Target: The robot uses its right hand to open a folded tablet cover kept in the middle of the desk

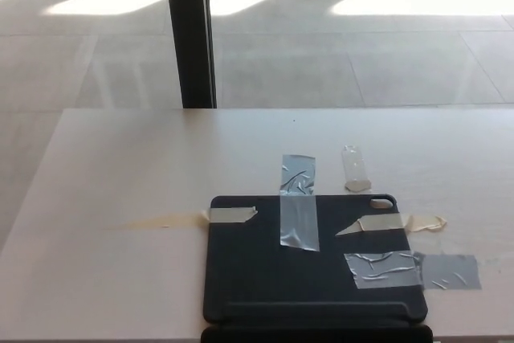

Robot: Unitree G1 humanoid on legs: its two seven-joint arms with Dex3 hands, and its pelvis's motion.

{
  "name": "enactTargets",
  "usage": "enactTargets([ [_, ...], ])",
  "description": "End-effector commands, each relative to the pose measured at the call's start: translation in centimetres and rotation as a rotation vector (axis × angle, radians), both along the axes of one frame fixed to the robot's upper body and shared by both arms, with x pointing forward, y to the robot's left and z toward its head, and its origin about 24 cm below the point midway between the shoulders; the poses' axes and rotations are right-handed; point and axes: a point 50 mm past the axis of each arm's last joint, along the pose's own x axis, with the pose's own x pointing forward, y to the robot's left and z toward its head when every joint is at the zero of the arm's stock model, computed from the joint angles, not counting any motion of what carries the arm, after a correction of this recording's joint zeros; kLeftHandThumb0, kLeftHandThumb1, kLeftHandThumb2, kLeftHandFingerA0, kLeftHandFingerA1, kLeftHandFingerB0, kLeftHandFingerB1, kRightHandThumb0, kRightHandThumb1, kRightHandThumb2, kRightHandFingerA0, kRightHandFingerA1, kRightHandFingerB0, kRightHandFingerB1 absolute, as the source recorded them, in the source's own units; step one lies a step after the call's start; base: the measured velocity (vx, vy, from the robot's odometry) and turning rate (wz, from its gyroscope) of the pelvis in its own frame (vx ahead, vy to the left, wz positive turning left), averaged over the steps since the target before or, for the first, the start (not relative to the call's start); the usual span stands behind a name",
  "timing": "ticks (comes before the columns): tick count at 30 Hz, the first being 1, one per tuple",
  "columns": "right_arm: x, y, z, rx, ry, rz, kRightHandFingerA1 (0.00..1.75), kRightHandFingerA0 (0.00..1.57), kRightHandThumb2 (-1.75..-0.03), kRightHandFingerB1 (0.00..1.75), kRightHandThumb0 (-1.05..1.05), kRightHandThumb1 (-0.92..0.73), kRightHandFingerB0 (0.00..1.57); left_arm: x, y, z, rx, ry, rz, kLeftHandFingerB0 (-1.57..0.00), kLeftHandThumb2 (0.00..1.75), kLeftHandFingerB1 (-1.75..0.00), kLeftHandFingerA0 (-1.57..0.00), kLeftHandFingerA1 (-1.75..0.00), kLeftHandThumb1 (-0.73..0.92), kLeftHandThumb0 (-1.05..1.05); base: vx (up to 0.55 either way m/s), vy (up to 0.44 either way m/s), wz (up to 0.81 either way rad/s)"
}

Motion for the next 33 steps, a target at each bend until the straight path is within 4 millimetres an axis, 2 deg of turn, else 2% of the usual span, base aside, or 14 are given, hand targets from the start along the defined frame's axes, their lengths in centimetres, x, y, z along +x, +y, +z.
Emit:
enactTargets([
  [1,-1.1,-0.3,-0.5,0.100,0.118,-0.020,0.53,0.19,-0.68,0.36,-0.79,-0.91,0.26,-0.2,0.6,0.5,-0.008,-0.004,0.026,-0.35,0.72,-1.01,-0.49,-1.13,0.53,-0.94,0.00,0.000,0.00],
  [10,3.0,-1.3,2.7,0.150,0.033,-0.072,0.62,0.25,-0.66,0.38,-0.74,-0.87,0.29,-0.4,0.5,0.3,-0.008,0.001,0.028,-0.27,0.74,-1.03,-0.43,-1.17,0.53,-0.90,0.00,0.000,0.00],
  [18,9.6,-5.3,10.9,0.255,-0.291,-0.255,0.62,0.27,-0.66,0.38,-0.75,-0.86,0.34,-1.0,0.3,-0.1,-0.027,0.002,0.049,-0.32,0.72,-0.97,-0.47,-1.11,0.53,-0.94,0.00,0.000,0.00],
  [19,10.0,-6.1,11.9,0.276,-0.316,-0.287,0.58,0.29,-0.66,0.37,-0.74,-0.86,0.34,-1.1,0.3,-0.2,-0.027,0.003,0.058,-0.39,1.03,-0.87,-0.60,-1.01,0.42,-0.90,0.00,0.000,0.00],
  [20,10.6,-7.0,12.9,0.301,-0.345,-0.320,0.59,0.31,-0.66,0.38,-0.74,-0.87,0.34,-1.1,0.3,-0.2,-0.028,0.003,0.055,-0.36,1.03,-0.85,-0.58,-0.99,0.42,-0.91,0.00,0.000,0.00],
  [21,10.9,-7.8,13.6,0.329,-0.372,-0.346,0.60,0.31,-0.66,0.38,-0.74,-0.87,0.35,-1.1,0.3,-0.2,-0.030,0.002,0.053,-0.29,0.73,-1.06,-0.43,-1.18,0.52,-0.91,0.00,0.000,0.00],
  [24,11.5,-10.3,15.6,0.372,-0.444,-0.446,0.60,0.32,-0.67,0.36,-0.77,-0.89,0.35,-0.9,0.2,-0.2,-0.030,-0.001,0.050,-0.26,0.73,-1.02,-0.43,-1.15,0.52,-0.91,0.00,0.000,0.00],
  [25,11.4,-13.3,16.7,0.426,-0.499,-0.551,0.59,0.28,-1.10,0.50,-0.79,-0.72,0.24,-0.9,0.2,-0.3,-0.030,0.004,0.054,-0.24,0.71,-0.98,-0.43,-1.15,0.51,-0.92,0.00,0.000,0.00],
  [28,10.6,-17.1,17.8,0.466,-0.581,-0.694,0.58,0.25,-1.12,0.50,-0.87,-0.72,0.25,-1.0,0.2,-0.2,-0.023,0.012,0.041,-0.28,0.73,-1.02,-0.44,-1.16,0.52,-0.90,0.00,0.000,0.00],
  [29,10.5,-17.7,17.8,0.477,-0.587,-0.714,0.55,0.28,-0.66,0.40,-0.79,-0.86,0.32,-1.0,0.2,-0.2,-0.022,0.011,0.040,-0.26,0.72,-1.01,-0.43,-1.16,0.52,-0.90,0.00,0.000,0.00],
  [30,10.2,-18.6,17.9,0.494,-0.597,-0.745,0.55,0.28,-0.66,0.40,-0.79,-0.86,0.32,-0.9,0.2,-0.2,-0.021,0.011,0.038,-0.26,0.72,-1.01,-0.43,-1.16,0.52,-0.90,0.00,0.000,0.00],
  [31,9.6,-19.8,17.9,0.493,-0.608,-0.824,0.58,0.26,-1.09,0.51,-0.81,-0.70,0.25,-0.9,0.2,-0.2,-0.020,0.015,0.033,-0.26,0.73,-1.01,-0.45,-1.17,0.52,-0.90,0.00,0.000,0.00],
  [32,8.9,-21.7,17.8,0.513,-0.633,-0.901,0.54,0.23,-0.65,0.43,-0.65,-0.83,0.30,-0.9,0.2,-0.2,-0.018,0.017,0.031,-0.29,0.73,-1.03,-0.44,-1.17,0.51,-0.91,0.00,0.000,0.00],
  [33,7.7,-24.3,17.5,0.545,-0.671,-1.003,0.54,0.23,-0.65,0.43,-0.65,-0.83,0.30,-0.9,0.2,-0.2,-0.015,0.019,0.027,-0.29,0.73,-1.03,-0.44,-1.17,0.51,-0.91,0.00,0.000,0.00],
])
